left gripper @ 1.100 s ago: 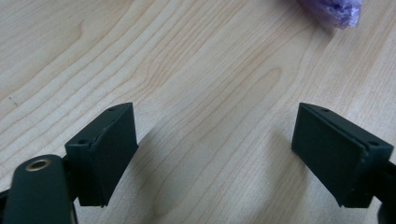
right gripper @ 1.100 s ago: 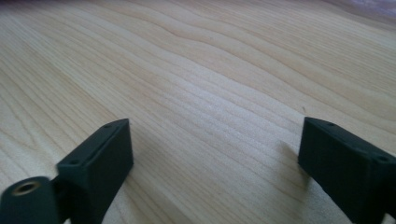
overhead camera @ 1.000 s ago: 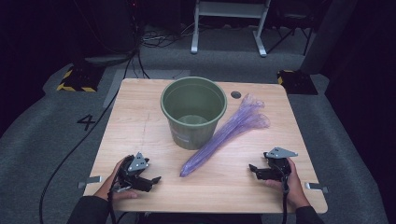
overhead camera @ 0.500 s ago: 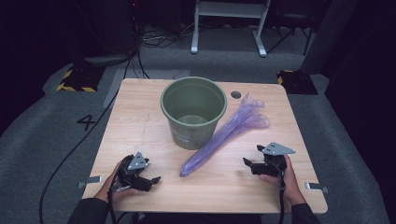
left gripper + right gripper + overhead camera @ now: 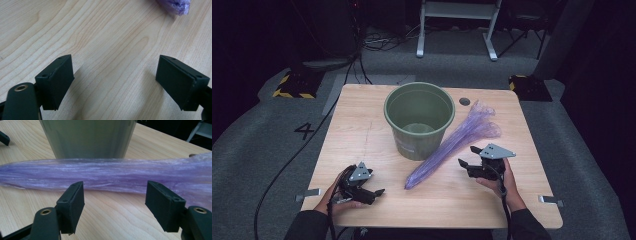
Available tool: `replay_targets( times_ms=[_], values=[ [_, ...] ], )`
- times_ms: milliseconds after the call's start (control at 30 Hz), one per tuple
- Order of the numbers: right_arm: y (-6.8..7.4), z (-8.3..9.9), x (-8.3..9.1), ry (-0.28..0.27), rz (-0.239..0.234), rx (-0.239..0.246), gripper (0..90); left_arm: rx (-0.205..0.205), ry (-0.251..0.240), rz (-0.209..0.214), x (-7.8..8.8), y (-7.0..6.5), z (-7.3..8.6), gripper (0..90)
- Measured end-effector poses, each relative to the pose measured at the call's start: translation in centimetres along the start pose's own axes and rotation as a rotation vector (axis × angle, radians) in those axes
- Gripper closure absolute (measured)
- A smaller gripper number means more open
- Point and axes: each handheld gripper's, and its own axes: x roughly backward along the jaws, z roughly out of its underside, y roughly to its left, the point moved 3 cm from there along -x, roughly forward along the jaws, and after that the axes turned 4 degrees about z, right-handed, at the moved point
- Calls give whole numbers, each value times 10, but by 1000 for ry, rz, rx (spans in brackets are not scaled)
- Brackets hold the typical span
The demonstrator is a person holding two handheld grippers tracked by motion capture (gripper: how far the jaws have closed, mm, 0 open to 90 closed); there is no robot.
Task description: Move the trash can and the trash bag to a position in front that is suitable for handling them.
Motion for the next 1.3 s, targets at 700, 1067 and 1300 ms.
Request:
replay_targets(
  times_ms=[700, 1067, 1300],
  values=[
    [5, -28, -6, -12, -57, 15, 222, 0, -1, -2, 0, 1, -1, 147],
    [7, -55, 3, -43, -98, 57, 238, 1, 1, -2, -1, 1, -1, 146],
    [5, -70, 8, -68, -87, 81, 253, 1, 0, -1, -1, 1, -1, 146]
  ],
)
